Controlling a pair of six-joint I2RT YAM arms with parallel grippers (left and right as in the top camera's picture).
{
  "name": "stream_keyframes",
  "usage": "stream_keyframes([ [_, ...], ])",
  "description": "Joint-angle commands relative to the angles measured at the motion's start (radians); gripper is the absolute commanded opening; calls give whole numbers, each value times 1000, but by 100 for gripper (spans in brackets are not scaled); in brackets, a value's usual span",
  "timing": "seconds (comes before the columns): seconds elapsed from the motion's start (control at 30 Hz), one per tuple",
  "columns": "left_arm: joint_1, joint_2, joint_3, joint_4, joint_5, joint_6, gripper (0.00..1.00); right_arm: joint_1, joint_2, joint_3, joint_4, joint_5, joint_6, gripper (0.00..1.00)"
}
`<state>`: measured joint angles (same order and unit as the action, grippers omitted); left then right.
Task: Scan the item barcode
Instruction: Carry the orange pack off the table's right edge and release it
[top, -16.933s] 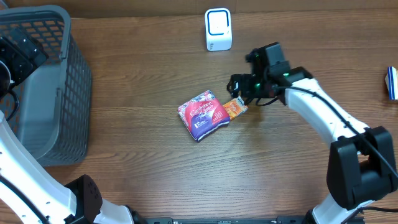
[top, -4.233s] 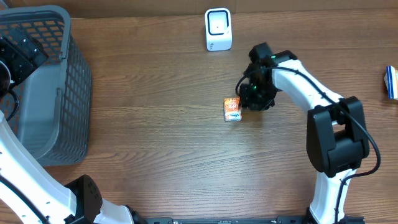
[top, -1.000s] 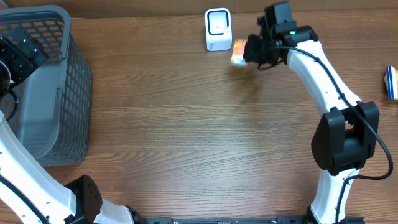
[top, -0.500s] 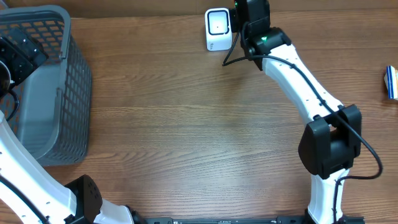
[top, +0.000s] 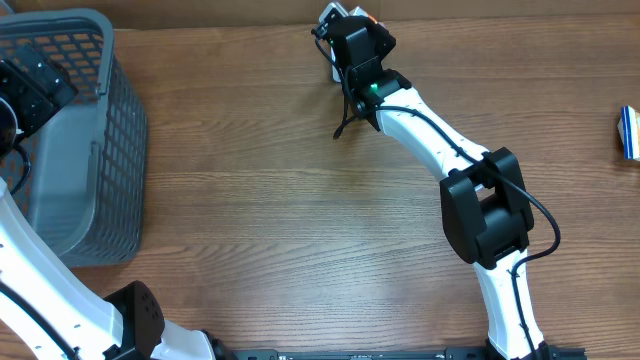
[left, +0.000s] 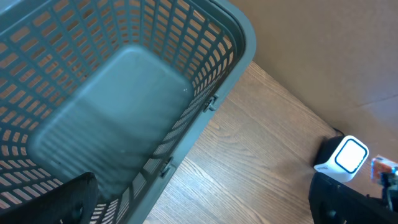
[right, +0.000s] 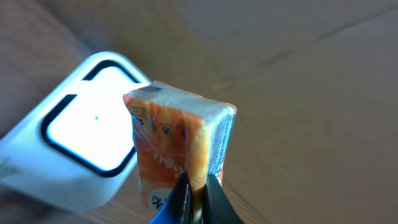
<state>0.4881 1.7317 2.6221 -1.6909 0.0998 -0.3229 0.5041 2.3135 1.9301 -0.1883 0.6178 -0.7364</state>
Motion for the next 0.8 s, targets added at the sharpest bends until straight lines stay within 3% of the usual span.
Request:
stream_keyframes([
  [0.0,4,0,-3,1,-6,-14,100,-5,-13,14,-25,-65,-28,4],
  [0.2,4,0,-3,1,-6,-14,100,-7,-13,14,24,-8,-29,4],
  [0.33,4,0,-3,2,-6,-14,100,-46,-20,16,137,179,92,4],
  [0.43,4,0,-3,2,-6,-14,100,-105,-42,29,101,262,222,3],
  [0.57,4,0,-3,1,-6,-14,100,-238,-99,56,-180,232,552,3],
  [0.77,4,0,-3,2,-6,-14,100,-521,-162,61,-591,-132,937,4],
])
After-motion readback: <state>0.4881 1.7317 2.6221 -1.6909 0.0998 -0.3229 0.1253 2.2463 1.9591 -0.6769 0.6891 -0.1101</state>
